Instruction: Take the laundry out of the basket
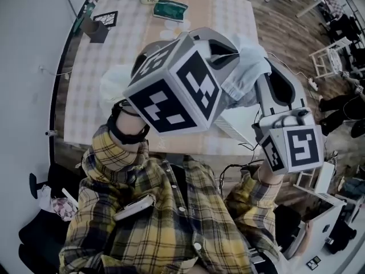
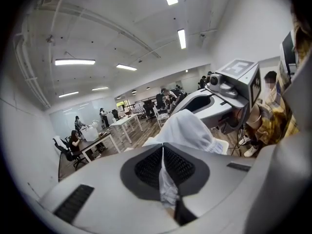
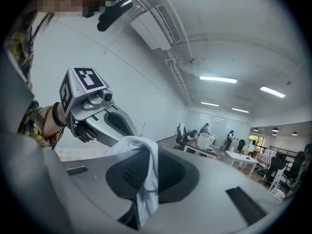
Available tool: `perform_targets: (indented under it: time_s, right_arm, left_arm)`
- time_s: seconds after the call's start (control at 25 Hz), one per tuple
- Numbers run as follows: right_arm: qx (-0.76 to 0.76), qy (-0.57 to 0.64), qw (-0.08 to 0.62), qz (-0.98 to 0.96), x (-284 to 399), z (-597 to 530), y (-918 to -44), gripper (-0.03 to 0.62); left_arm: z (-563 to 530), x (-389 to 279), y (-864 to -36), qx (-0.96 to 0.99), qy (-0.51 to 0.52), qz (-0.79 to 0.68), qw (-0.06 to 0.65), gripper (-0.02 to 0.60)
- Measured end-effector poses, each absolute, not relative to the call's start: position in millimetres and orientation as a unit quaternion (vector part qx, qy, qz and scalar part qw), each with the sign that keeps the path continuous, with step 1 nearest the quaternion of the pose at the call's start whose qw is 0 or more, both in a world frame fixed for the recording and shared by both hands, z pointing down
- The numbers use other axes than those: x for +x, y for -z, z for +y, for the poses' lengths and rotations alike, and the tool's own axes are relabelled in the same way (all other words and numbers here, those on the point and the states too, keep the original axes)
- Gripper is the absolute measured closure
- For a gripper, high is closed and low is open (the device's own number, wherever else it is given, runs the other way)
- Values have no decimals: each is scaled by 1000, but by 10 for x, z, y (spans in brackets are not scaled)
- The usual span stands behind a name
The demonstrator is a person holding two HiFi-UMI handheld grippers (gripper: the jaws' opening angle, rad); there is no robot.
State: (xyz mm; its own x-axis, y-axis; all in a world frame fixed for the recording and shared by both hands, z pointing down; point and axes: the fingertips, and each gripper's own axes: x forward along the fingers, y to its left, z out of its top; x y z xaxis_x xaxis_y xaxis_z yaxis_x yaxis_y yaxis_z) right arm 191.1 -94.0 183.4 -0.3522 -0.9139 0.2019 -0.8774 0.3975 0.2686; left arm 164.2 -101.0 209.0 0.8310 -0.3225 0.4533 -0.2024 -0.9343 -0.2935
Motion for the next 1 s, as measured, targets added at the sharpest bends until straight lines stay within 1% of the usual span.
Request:
perform_targets:
  time_s: [0.24,0.48,0.76,1.0]
  right_arm:
    - [524,77,144,-836,1106,-1118,-1599,542]
    - [489,82,154,-855,262,-1388,-1644,542]
    - [456,58,171,-872,-623,-1556,-1958,542]
    - [440,17,197,-876,-1124,-1598,-2506,542]
  left_arm:
    - [-1201,846,-1877,-948,247,166,117,552]
    - [-1461,-6,-1910,-938,265,197,108,552]
    - [-1607,-934,-2196,-927,289,225,77,552]
    - [-1627,-1486,-2706,-921,313,230,30,552]
